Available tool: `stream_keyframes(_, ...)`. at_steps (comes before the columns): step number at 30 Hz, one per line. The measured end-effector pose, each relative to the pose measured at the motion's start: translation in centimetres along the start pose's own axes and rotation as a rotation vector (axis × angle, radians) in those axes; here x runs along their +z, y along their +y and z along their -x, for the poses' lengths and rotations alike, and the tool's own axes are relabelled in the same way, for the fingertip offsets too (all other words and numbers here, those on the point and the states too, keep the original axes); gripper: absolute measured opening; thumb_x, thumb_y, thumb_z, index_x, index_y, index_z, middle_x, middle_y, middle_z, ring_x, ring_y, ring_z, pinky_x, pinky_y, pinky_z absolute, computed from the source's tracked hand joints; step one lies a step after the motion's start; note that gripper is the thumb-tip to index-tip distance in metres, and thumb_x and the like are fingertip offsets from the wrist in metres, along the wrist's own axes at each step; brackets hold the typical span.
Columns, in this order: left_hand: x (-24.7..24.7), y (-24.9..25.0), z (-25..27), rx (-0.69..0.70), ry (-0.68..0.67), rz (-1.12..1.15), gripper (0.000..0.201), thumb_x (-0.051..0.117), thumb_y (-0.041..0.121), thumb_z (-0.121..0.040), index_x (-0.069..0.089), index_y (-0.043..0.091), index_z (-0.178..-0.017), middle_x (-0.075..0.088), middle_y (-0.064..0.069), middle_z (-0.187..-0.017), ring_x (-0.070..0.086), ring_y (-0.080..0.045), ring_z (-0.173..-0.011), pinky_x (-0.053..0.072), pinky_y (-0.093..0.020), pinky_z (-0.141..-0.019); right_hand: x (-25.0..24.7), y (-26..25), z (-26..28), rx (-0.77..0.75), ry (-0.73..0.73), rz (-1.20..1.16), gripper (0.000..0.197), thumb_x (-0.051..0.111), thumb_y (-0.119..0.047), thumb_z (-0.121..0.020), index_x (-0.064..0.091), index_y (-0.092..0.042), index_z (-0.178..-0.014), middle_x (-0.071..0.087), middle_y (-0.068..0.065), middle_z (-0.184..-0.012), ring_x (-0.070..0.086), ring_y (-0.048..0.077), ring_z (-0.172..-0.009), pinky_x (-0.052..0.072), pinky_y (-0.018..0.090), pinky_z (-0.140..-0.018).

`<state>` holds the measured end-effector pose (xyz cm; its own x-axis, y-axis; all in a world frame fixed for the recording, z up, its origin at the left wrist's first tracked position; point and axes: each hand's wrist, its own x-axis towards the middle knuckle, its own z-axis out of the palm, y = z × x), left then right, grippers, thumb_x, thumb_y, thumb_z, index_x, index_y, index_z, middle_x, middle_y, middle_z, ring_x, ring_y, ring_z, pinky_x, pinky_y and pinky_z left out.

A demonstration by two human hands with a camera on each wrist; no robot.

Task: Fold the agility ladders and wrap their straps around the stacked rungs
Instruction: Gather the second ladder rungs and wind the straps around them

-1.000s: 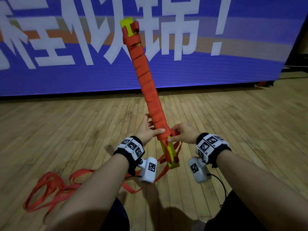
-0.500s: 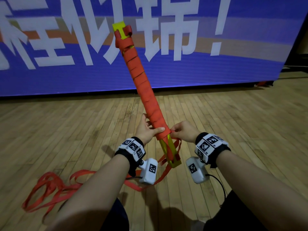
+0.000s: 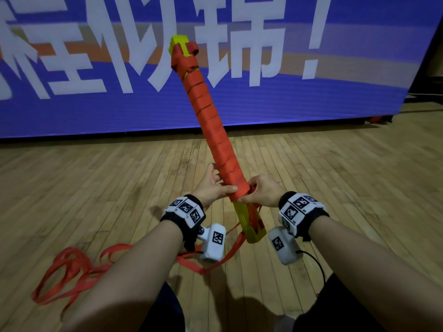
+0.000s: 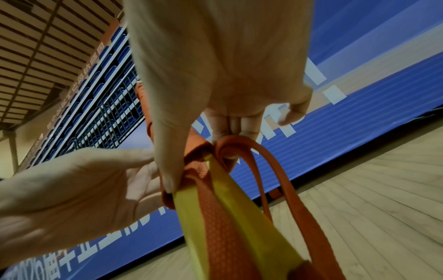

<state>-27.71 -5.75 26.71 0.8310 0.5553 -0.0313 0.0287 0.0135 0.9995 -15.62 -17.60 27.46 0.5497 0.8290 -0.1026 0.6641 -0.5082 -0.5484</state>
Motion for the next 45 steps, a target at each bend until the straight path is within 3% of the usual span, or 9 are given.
stream_keyframes(5,-0.2,-0.1,-0.1,0.002,-0.017,-0.004,0.063,0.069,-0.011,-0.077,0.033,0.018,-0.121,0.057,-0.016,-0.122,0.064,-0.028,-0.103,0.057,-0.038,-0.079,-0.4,0.3,0.2,-0.012,-0.049,-0.089,0.038,0.078,-0.046,-0.069,0.069,-0.015,-0.089,0.071,0.005,-0.086,0.064,0.019,-0.085,0.044,0.053,-0.094)
stream_keyframes(8,-0.1,-0.2,-0.3,0.007,0.014,0.014,0.073,0.069,-0.013,-0.075,0.031,0.019,-0.128,0.058,-0.011,-0.117,0.064,-0.022,-0.097,0.056,-0.035,-0.077,-0.5,0.4,0.4,-0.036,-0.061,-0.122,0.031,0.078,-0.039,-0.073,0.067,-0.014,-0.089,0.070,0.007,-0.087,0.063,0.018,-0.082,0.049,0.043,-0.089)
stream_keyframes(11,-0.1,-0.4,-0.4,-0.003,0.020,-0.001,0.076,0.073,-0.011,-0.073,0.035,0.013,-0.134,0.057,-0.007,-0.122,0.063,-0.024,-0.104,0.054,-0.041,-0.088,-0.8,0.3,0.8,-0.072,-0.100,-0.173,0.025,0.077,-0.027,-0.077,0.066,-0.012,-0.093,0.069,0.010,-0.091,0.063,0.020,-0.083,0.052,0.032,-0.079)
stream_keyframes(19,0.1,-0.5,-0.1,0.032,0.075,0.011,0.071,0.075,-0.007,-0.071,0.043,0.009,-0.132,0.057,-0.007,-0.123,0.058,-0.026,-0.114,0.049,-0.044,-0.098,-0.8,0.7,0.2,-0.069,-0.074,-0.204,0.037,0.080,-0.026,-0.074,0.068,-0.004,-0.101,0.070,0.014,-0.098,0.066,0.025,-0.093,0.053,0.043,-0.089)
stream_keyframes(26,0.6,-0.5,-0.1,0.054,0.124,0.045,0.075,0.075,-0.007,-0.071,0.041,0.008,-0.136,0.055,-0.002,-0.113,0.062,-0.026,-0.105,0.055,-0.043,-0.087,-0.5,0.9,0.1,-0.044,-0.050,-0.164,0.039,0.077,-0.032,-0.077,0.068,-0.002,-0.100,0.069,0.014,-0.101,0.065,0.024,-0.096,0.052,0.040,-0.090)
stream_keyframes(32,0.9,-0.5,-0.5,0.061,0.165,0.031,0.079,0.079,-0.003,-0.070,0.040,0.012,-0.136,0.055,0.001,-0.110,0.064,-0.024,-0.101,0.058,-0.037,-0.078,-0.3,1.0,-0.3,-0.043,-0.021,-0.132,0.034,0.079,-0.039,-0.073,0.068,-0.012,-0.091,0.069,0.005,-0.091,0.063,0.016,-0.085,0.053,0.034,-0.082)
stream_keyframes(35,0.5,-0.3,-0.4,0.027,0.097,0.071,0.078,0.073,-0.006,-0.075,0.036,0.018,-0.139,0.057,-0.004,-0.114,0.063,-0.018,-0.098,0.057,-0.029,-0.071,-0.3,0.9,-0.2,-0.056,-0.022,-0.159,0.027,0.078,-0.037,-0.074,0.065,-0.015,-0.084,0.067,0.004,-0.085,0.061,0.015,-0.078,0.051,0.030,-0.075)
stream_keyframes(39,-0.1,0.0,-0.2,-0.012,-0.058,0.075,0.076,0.064,-0.012,-0.080,0.031,0.030,-0.134,0.059,-0.015,-0.120,0.062,-0.025,-0.107,0.054,-0.034,-0.083,-0.5,0.9,0.2,-0.082,-0.043,-0.173,0.027,0.074,-0.035,-0.079,0.067,-0.010,-0.086,0.061,0.005,-0.078,0.055,0.015,-0.072,0.046,0.027,-0.068)
stream_keyframes(45,0.0,0.0,0.0,0.017,-0.041,0.027,0.073,0.067,-0.009,-0.079,0.032,0.029,-0.131,0.055,-0.013,-0.118,0.061,-0.023,-0.105,0.056,-0.033,-0.074,-0.4,0.8,0.2,-0.085,-0.047,-0.166,0.020,0.074,-0.031,-0.079,0.063,-0.015,-0.076,0.059,0.004,-0.075,0.054,0.015,-0.071,0.046,0.028,-0.069)
